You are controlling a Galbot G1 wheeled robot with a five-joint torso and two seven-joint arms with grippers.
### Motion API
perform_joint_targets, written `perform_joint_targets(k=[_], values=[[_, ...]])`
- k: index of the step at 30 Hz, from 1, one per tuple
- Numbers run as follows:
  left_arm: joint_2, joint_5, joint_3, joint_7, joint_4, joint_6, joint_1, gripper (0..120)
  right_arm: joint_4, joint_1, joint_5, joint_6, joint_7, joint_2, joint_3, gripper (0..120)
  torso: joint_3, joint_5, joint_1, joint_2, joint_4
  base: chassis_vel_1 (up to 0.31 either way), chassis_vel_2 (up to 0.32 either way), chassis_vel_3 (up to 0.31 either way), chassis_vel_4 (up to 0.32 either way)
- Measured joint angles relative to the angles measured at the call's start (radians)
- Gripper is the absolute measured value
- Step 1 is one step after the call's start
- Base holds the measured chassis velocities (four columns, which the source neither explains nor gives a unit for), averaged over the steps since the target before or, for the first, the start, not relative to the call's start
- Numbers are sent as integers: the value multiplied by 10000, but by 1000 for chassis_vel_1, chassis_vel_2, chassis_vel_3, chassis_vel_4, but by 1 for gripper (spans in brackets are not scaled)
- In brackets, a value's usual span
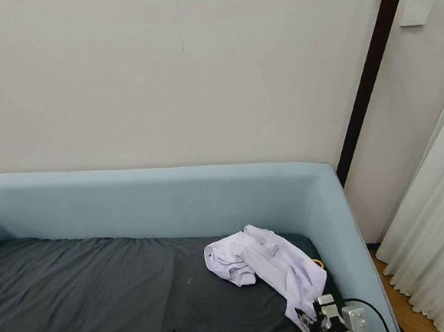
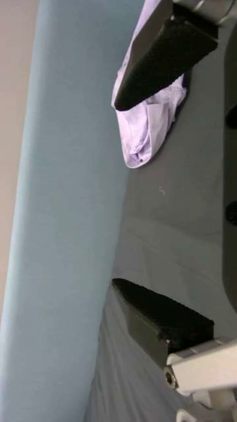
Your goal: Pick up the clothes from the sofa and hang them on the clothes hanger.
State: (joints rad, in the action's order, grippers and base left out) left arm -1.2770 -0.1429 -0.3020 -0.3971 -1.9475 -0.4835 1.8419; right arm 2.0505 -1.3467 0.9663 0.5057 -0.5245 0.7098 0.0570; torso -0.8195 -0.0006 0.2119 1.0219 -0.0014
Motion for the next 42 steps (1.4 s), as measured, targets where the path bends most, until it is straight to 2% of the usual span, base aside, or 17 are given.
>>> perform_joint_targets(k=[1, 5, 6, 8, 10, 12, 19, 21, 22, 24, 26, 27, 30, 31, 34, 38, 42], values=[[0, 0, 0, 0, 0, 0, 0, 100, 0, 0, 0, 0, 0, 0, 0, 62, 0, 0, 0, 0, 0, 0, 0, 0, 0], [154, 80, 21, -259, -360, 331, 92, 100, 501, -391, 87, 678, -813, -108, 465, 80, 0, 0, 0, 0, 1, 0, 0, 0, 0], [154, 80, 21, -259, -360, 331, 92, 100, 501, -391, 87, 678, -813, -108, 465, 80, 0, 0, 0, 0, 1, 0, 0, 0, 0], [271, 122, 40, -413, -648, 521, 210, 100, 944, -403, 370, 1057, -1419, -143, 685, 88, 0, -1, 0, 0, 4, 0, 0, 0, 0], [417, 26, 30, -521, -896, 635, 307, 100, 1292, -403, 334, 1045, -1641, -159, 838, 97, 0, -1, 0, 0, 4, 0, 0, 0, 0], [502, -76, 14, -560, -1003, 691, 320, 100, 1377, -384, 154, 789, -1593, -157, 885, 99, 0, 0, -1, 0, 3, 0, 0, 0, 0], [970, -930, 371, -770, -1331, 1416, -152, 100, 805, 247, -788, -871, -460, 52, 853, 100, -1, 2, 0, -1, 4, 0, 0, 0, 0], [1507, -1900, 969, -1116, -1493, 2306, -708, 100, 220, 650, -972, -1709, 98, 131, 761, 100, -2, -1, 0, -1, 4, 0, 0, 0, 0], [1507, -1900, 969, -1116, -1493, 2306, -708, 100, 220, 650, -972, -1709, 98, 131, 761, 100, -2, -1, 0, -1, 4, 0, 0, 0, 0], [1980, -2817, 1312, -1392, -1659, 2951, -1126, 100, 7, 861, -969, -1965, 259, 148, 662, 100, -2, 0, 0, -1, -1, 0, 0, 0, 0], [2455, -3672, 1457, -1614, -1781, 3446, -1533, 99, -123, 1059, -934, -2094, 364, 175, 536, 100, -2, -1, 0, -1, 7, 0, 0, 0, 0], [2455, -3672, 1457, -1614, -1781, 3446, -1533, 99, -123, 1059, -934, -2094, 364, 175, 536, 100, -2, -1, 0, -1, 7, 0, 0, 0, 0], [3160, -4753, 1626, -1820, -1793, 3980, -2397, 99, -267, 1133, -909, -2131, 412, 220, 486, 100, -2, -1, 0, -1, 2, 0, 0, 0, 0], [3160, -4753, 1626, -1820, -1793, 3980, -2397, 99, -267, 1133, -909, -2131, 412, 220, 486, 100, -2, -1, 0, -1, 2, 0, 0, 0, 0], [3746, -5562, 1824, -1936, -1497, 4343, -3649, 99, -426, 1187, -897, -2135, 418, 279, 458, 100, -2, -1, 1, -1, 1, 0, 0, 0, 0], [4000, -6397, 2184, -2022, -1133, 4695, -4733, 100, -530, 1318, -880, -2121, 416, 301, 391, 100, -3, 0, 1, -1, 1, 0, 0, 0, 0], [3909, -7304, 2780, -2232, -828, 5192, -5719, 100, -618, 1584, -794, -2064, 395, 300, 267, 100, -2, 0, 1, -1, 2, 0, 0, 0, 0]])
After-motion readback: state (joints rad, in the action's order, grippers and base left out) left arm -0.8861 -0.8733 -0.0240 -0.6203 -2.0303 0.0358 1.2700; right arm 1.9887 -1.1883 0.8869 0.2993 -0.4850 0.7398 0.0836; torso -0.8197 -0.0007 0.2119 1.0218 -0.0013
